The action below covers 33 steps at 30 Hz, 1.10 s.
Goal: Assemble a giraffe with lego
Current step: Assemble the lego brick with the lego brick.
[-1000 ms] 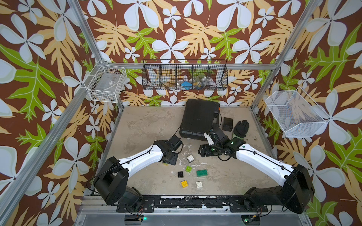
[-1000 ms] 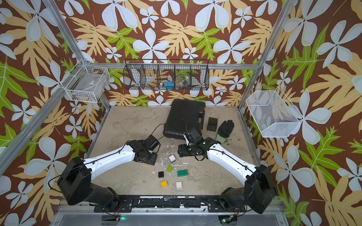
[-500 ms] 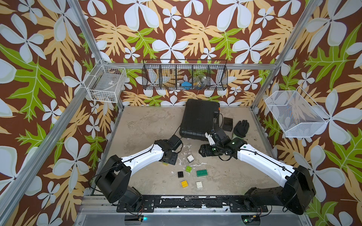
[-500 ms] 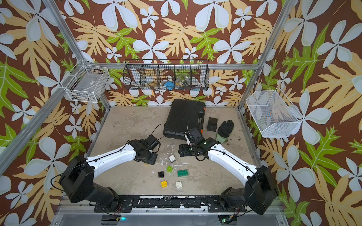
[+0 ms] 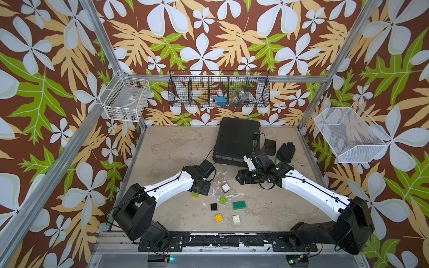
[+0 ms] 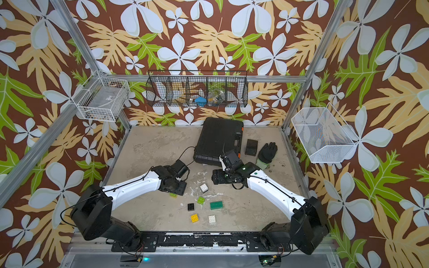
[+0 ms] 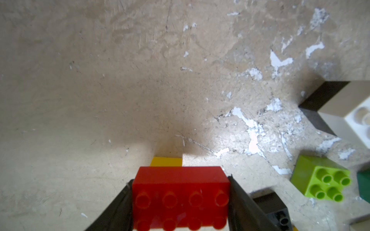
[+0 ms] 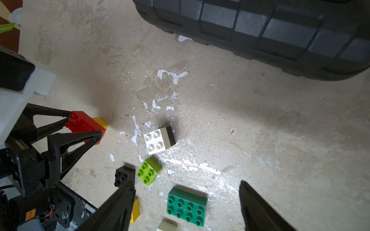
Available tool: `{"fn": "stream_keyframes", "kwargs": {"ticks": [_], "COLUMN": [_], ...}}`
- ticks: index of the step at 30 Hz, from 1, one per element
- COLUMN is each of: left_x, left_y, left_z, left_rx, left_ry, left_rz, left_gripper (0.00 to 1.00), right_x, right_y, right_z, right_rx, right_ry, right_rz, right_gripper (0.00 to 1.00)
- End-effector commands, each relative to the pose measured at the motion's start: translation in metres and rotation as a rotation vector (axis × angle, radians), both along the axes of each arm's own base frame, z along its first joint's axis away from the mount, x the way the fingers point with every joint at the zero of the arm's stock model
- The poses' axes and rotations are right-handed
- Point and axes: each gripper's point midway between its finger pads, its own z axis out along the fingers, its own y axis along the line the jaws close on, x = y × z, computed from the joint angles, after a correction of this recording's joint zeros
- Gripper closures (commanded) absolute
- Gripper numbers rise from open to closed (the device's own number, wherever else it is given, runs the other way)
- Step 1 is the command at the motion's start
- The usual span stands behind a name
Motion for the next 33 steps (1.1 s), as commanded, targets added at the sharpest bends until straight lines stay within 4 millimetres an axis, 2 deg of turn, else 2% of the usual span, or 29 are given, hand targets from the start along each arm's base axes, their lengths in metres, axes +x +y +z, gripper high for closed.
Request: {"fn": "stream_keyframes", "kwargs": {"ticks": [1, 6, 9, 15, 22, 27, 33], "left_x": [0.000, 0.020, 0.024, 0.020, 0.010, 0.008, 0.011], "left_y": [-0.001, -0.007, -0.006, 0.005, 0.005, -0.015, -0.021], "left_z": [0.008, 0.041, 0.050, 0.037, 0.005, 0.009, 0.015], "left_rx": [-0.026, -0.107, -0.116, -0.078, -0.104, -0.236, -0.283], "left_ry": [-0.009, -0.097, -0.109, -0.104, -0.052, -0.016, -0.017], "left_rz": [0.014, 0.073, 0.095, 0.142, 0.203, 0.233, 0.273], "left_gripper": [0.58, 0.56, 0.56, 0.56, 0.56, 0.57, 0.57], "right_x": [0.004, 0.004, 0.002, 0.000, -0.001, -0.006, -0.007], "right_y": [0.003, 0.003, 0.001, -0.001, -0.001, -0.003, -0.003], "right_z": [0.001, 0.000, -0.001, 0.000, 0.003, -0.003, -0.005], "right_rx": [0.011, 0.009, 0.006, 0.007, 0.011, 0.010, 0.008], "right_ry": [-0.007, -0.002, -0.002, -0.006, -0.013, 0.004, 0.009], "right_rz": [-0.004, -0.002, -0.005, -0.004, -0.006, 0.001, 0.005], "right_gripper": [0.16, 0.17, 0.16, 0.17, 0.17, 0.17, 0.17]}}
